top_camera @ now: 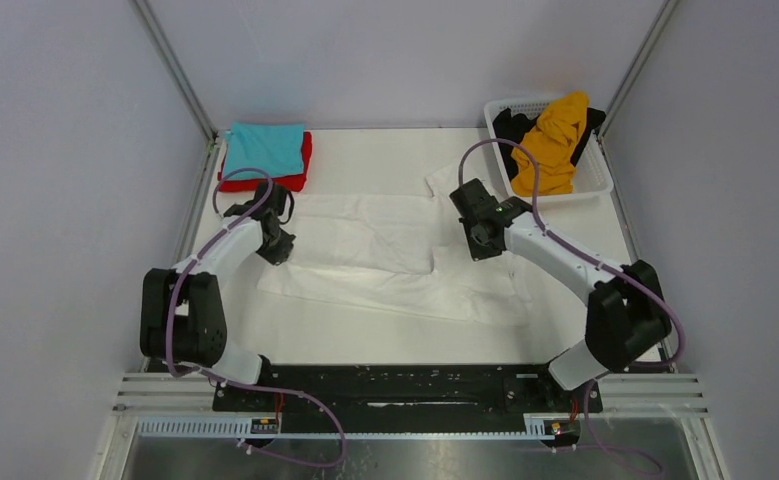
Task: Fold and stack the t-shirts
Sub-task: Fold the flattened tshirt in 1/3 of the way
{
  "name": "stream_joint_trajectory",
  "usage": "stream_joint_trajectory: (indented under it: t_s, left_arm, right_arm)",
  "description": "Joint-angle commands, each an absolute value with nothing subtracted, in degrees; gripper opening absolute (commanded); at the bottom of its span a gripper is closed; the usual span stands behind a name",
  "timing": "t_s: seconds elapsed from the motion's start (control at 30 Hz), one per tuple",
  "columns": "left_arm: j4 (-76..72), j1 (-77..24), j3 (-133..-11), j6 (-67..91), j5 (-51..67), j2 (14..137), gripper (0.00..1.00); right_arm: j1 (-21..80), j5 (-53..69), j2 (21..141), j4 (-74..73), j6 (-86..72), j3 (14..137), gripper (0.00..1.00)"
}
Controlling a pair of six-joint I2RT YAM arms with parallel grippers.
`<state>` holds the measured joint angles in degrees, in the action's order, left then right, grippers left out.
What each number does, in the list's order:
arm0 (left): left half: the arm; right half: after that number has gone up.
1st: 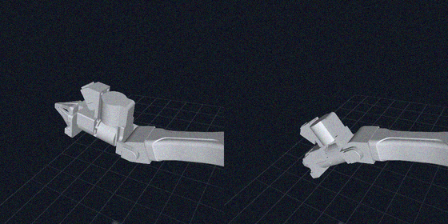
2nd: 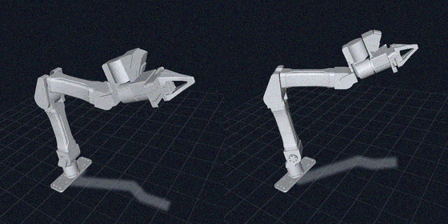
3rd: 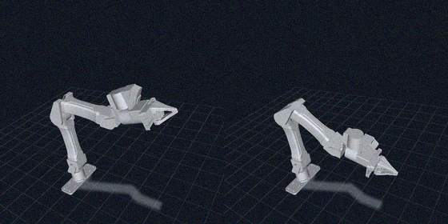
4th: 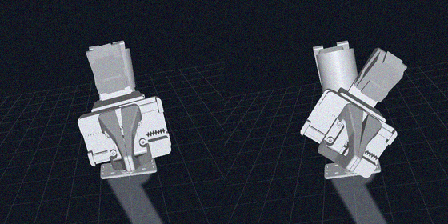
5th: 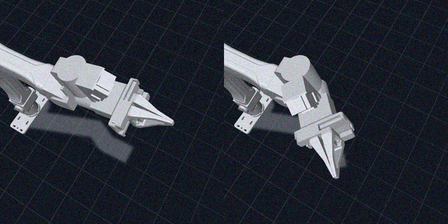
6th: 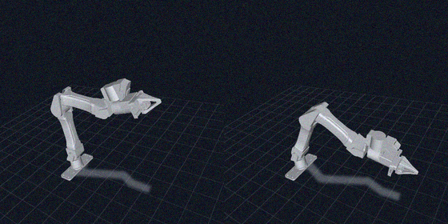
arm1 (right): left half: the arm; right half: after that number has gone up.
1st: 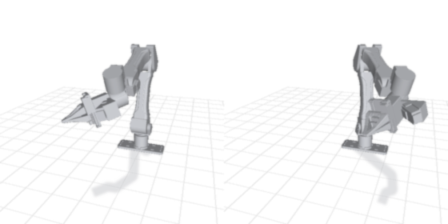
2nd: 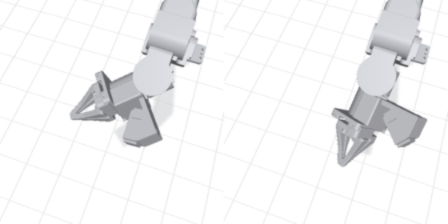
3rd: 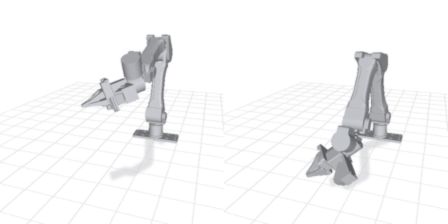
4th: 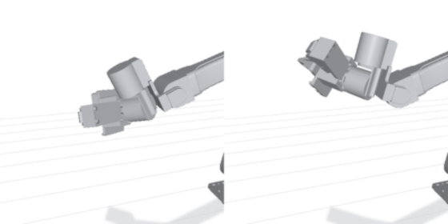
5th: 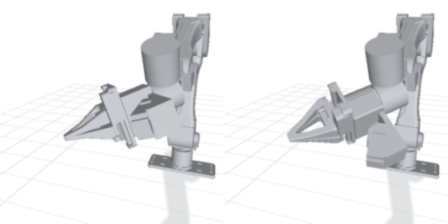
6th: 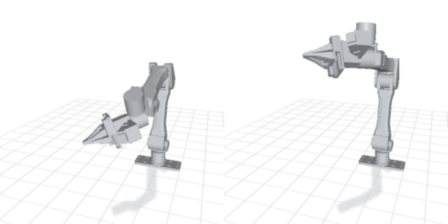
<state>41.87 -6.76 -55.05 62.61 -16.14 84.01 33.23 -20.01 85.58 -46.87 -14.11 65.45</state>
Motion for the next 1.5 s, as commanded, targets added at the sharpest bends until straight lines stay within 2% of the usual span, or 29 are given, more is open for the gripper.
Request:
stream_joint_trajectory:
  t_s: [0.0, 0.03, 0.07, 0.1, 0.13, 0.17, 0.2, 0.27, 0.37, 0.5, 0.63, 0.77, 0.87, 1.1, 1.3, 1.47]
  left_arm:
    - [40.8, -5.9, -60.7, 60.6, -19.0, 87.8, 0.19]
    - [41.0, -5.9, -61.3, 60.2, -18.7, 88.4, 0.37]
    - [41.2, -5.8, -61.9, 59.8, -18.6, 88.8, 0.46]
    - [41.7, -5.7, -62.6, 59.5, -18.5, 88.8, 0.57]
    - [42.3, -5.7, -63.1, 59.3, -18.6, 88.6, 0.70]
    - [42.9, -5.6, -63.5, 59.2, -18.9, 87.9, 0.88]
    - [43.8, -5.6, -63.8, 59.2, -19.2, 86.9, 0.98]
    - [44.5, -5.6, -63.6, 58.6, -19.5, 84.3, 0.99]
    - [43.8, -5.6, -62.7, 56.4, -17.4, 81.0, 0.99]
    - [37.2, -5.6, -60.8, 51.6, -9.5, 81.1, 0.99]
    - [32.2, -5.7, -61.4, 49.1, -0.5, 88.2, 0.99]
    - [33.5, -5.7, -63.2, 48.6, 1.6, 95.8, 0.99]
    - [32.3, -5.7, -60.3, 48.5, 1.1, 97.2, 0.99]
    - [32.4, -5.7, -49.3, 47.5, 0.3, 91.9, 0.99]
    - [35.7, -5.7, -40.0, 47.2, -2.5, 82.1, 0.99]
    - [41.2, -5.7, -35.5, 48.4, -6.6, 72.6, 0.99]
  right_arm:
    - [30.1, -20.8, 91.7, -41.4, -11.8, 71.1, 0.17]
    - [29.5, -21.0, 93.1, -41.1, -12.0, 72.5, 0.23]
    - [29.2, -21.7, 94.6, -41.1, -12.2, 73.9, 0.29]
    - [29.0, -22.4, 95.4, -41.1, -12.1, 75.0, 0.46]
    - [29.0, -23.8, 95.9, -41.2, -12.4, 75.9, 0.58]
    - [29.0, -25.4, 95.9, -41.3, -12.8, 76.4, 0.65]
    - [29.0, -26.5, 95.5, -41.4, -13.3, 76.6, 0.69]
    - [29.0, -28.7, 92.9, -41.3, -14.9, 74.8, 0.78]
    - [29.0, -27.2, 87.6, -39.9, -18.0, 69.4, 0.99]
    - [29.0, -13.9, 81.2, -31.4, -21.4, 59.8, 1.00]
    - [29.0, 1.1, 83.2, -23.4, -24.2, 54.9, 0.99]
    - [29.0, 1.2, 88.9, -24.5, -24.7, 55.3, 1.00]
    - [29.1, 0.3, 90.6, -25.0, -25.4, 54.0, 0.99]
    - [29.1, 3.4, 88.0, -22.5, -29.1, 44.6, 1.00]
    - [30.0, 10.8, 82.5, -19.8, -32.1, 34.2, 0.99]
    - [31.2, 12.2, 76.7, -21.5, -33.7, 29.0, 0.99]
